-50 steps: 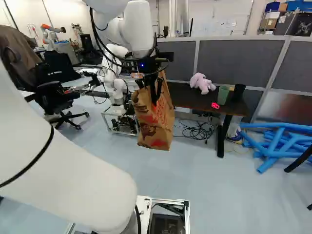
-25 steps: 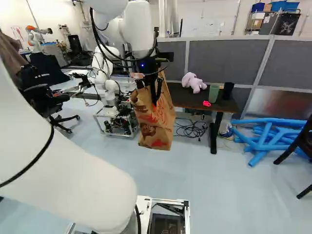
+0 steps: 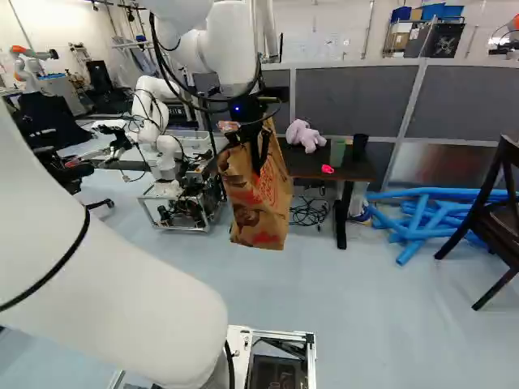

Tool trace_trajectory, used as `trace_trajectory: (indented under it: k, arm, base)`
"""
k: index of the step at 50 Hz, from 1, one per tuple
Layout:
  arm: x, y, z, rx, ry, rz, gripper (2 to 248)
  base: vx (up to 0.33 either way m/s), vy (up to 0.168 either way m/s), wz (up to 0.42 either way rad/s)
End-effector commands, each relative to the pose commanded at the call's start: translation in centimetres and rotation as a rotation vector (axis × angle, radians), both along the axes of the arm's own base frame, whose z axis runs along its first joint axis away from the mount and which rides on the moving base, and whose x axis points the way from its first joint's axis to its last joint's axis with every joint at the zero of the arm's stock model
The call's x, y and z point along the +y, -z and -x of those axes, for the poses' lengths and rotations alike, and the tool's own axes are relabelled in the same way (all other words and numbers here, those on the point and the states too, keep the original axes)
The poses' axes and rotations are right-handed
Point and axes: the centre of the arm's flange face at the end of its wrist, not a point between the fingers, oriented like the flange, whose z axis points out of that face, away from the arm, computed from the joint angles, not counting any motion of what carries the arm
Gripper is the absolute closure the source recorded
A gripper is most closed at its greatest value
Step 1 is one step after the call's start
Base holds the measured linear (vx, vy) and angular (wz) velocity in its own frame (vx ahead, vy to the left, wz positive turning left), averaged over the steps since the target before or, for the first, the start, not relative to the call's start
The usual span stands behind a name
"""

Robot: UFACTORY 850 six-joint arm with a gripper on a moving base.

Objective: Pick up the bag on the ground and place it on the table

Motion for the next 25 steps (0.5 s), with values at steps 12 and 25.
trace_trajectory:
  k: [12,25]
  arm:
    - [0.0,0.0,0.0,0.0,0.0,0.0,224]
    - [0.0,0.0,0.0,0.0,0.0,0.0,224]
  base:
    - [0.002,-0.038,-0.178]
    - [0.069,-0.076,-0.354]
